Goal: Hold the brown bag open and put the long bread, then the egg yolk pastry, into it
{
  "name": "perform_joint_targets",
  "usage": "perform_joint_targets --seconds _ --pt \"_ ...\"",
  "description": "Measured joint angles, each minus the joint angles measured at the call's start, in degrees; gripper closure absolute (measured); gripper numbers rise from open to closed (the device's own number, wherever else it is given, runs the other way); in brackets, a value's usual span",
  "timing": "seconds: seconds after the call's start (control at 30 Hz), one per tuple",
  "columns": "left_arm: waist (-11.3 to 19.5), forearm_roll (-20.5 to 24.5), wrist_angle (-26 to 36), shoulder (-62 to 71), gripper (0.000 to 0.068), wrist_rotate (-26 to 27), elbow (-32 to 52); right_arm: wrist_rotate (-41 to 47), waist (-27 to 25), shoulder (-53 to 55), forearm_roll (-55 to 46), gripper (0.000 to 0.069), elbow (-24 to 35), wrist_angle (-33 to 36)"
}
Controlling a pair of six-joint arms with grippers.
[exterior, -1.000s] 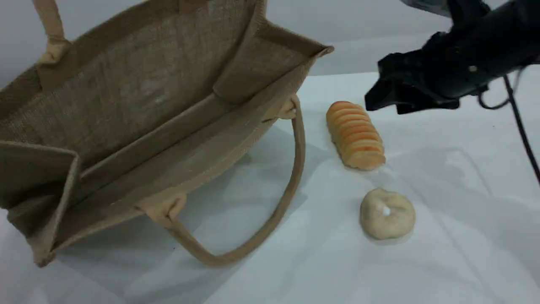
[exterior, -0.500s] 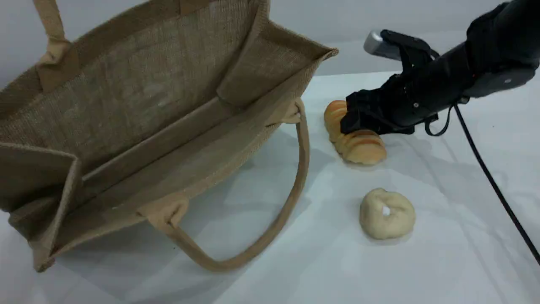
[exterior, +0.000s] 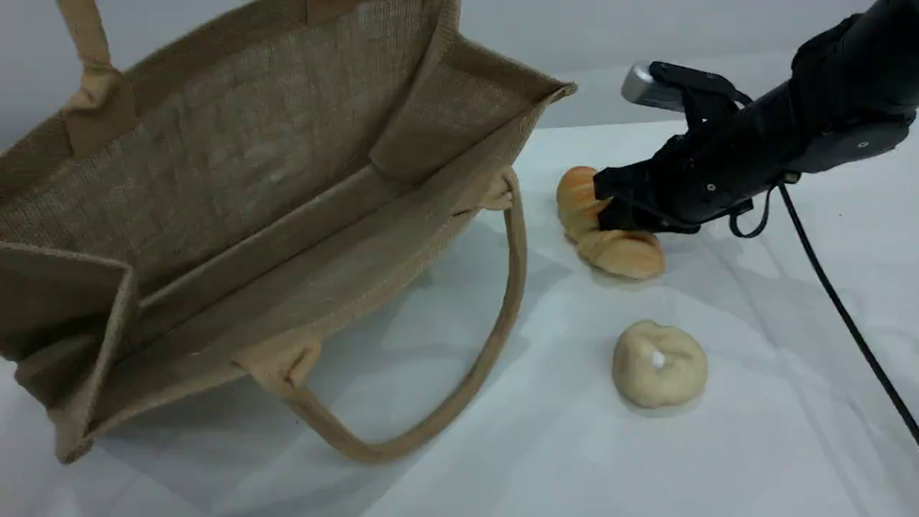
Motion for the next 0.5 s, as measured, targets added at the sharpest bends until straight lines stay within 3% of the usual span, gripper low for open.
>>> perform_joint_targets --seconds 0.1,0.17,0.33,0.5 --pt "0.00 0.00 -0.06 0.00 0.0598 0.00 0.00 0.45 -2.51 -5.51 -5.85 0.0572 3.09 -6.58" --pt "0.00 0.00 -0.06 0.00 0.0598 0.00 0.00 2.99 -4.94 -10.17 -9.38 0.0589 5.42 -6.28" --pt "0.00 0.00 0.00 0.00 0.0598 0.00 0.00 11.97 -8.69 -23.44 -17.85 0.0594 12.53 1.78" --pt "0.00 0.00 0.00 0.00 0.0598 0.12 0.00 16.85 -5.52 -34.18 -20.50 0.0618 18.24 21.17"
